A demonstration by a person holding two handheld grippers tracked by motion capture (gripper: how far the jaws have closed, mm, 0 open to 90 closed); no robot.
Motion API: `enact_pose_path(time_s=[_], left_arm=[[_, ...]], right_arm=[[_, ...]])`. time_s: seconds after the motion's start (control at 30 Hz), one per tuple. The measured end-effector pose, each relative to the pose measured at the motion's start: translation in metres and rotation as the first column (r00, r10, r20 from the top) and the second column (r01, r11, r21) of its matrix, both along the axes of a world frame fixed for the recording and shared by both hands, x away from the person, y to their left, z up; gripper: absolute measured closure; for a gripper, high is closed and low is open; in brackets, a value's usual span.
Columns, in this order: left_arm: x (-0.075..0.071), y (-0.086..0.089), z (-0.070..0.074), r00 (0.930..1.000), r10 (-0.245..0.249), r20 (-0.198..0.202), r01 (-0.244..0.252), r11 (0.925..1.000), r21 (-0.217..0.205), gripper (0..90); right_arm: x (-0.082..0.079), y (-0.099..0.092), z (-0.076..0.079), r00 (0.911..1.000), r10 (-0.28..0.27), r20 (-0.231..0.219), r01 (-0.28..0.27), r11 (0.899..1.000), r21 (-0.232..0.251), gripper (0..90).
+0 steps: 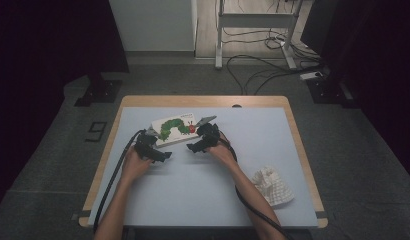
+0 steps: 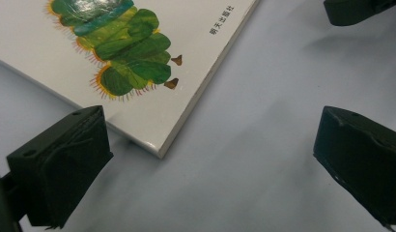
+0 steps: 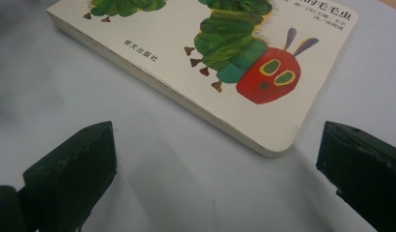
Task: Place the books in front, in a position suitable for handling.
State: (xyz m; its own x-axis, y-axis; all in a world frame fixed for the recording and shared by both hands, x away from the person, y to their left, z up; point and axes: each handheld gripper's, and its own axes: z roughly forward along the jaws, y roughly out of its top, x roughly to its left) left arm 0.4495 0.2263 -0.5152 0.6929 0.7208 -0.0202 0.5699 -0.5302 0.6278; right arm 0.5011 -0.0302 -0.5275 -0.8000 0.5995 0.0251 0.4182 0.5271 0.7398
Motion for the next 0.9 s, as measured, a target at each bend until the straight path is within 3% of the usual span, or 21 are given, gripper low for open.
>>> enact_pose_path(time_s=[0.23,0.6,0.67,0.9], left_arm=[[-0.0001,0.0006,-0.0058,0.9997,0.022,0.011,-0.022,0.9998,0.001,0.0],[-0.0001,0.0006,-0.0093,0.9992,0.039,0.000,-0.039,0.9992,0.006,0.0],[-0.0001,-0.0008,-0.0090,0.9986,0.052,-0.005,-0.052,0.9986,0.008,0.0],[-0.0009,0.0006,-0.0091,0.9982,0.058,-0.013,-0.058,0.9982,-0.017,0.0]], right_arm=[[0.0028,0.0049,-0.0048,0.9993,0.027,-0.026,-0.027,1.000,0.013,0.4],[0.0031,0.0077,-0.0057,0.9996,0.020,-0.019,-0.020,1.000,-0.012,0.7],[0.0027,0.0075,-0.0056,0.9993,0.009,-0.037,-0.009,1.000,0.012,0.0],[-0.0014,0.0071,-0.0054,0.9992,0.014,-0.039,-0.014,1.000,0.006,0.0]])
